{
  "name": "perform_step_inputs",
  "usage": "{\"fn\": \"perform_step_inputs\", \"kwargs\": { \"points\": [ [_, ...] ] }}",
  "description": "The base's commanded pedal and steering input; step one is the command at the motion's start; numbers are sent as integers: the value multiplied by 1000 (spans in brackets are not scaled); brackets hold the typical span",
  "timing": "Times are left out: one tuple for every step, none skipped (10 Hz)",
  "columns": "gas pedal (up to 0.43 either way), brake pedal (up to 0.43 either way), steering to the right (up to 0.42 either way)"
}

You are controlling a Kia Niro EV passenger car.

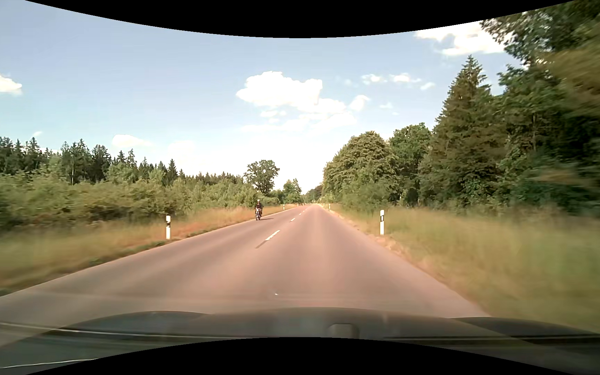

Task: Follow the waypoints while adhering to traffic rules and regulations

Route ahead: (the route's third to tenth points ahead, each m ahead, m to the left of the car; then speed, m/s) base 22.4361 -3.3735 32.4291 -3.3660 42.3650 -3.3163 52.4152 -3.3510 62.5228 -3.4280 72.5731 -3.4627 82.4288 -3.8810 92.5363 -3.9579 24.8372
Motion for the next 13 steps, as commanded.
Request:
{"fn": "perform_step_inputs", "kwargs": {
  "points": [
    [138, 6, -2],
    [138, 6, -3],
    [138, 6, -3],
    [138, 6, -3],
    [138, 6, -3],
    [138, 6, -3],
    [138, 6, -3],
    [138, 6, -3],
    [138, 6, -3],
    [138, 6, -3],
    [138, 6, -1],
    [138, 6, -1],
    [138, 6, -1]
  ]
}}
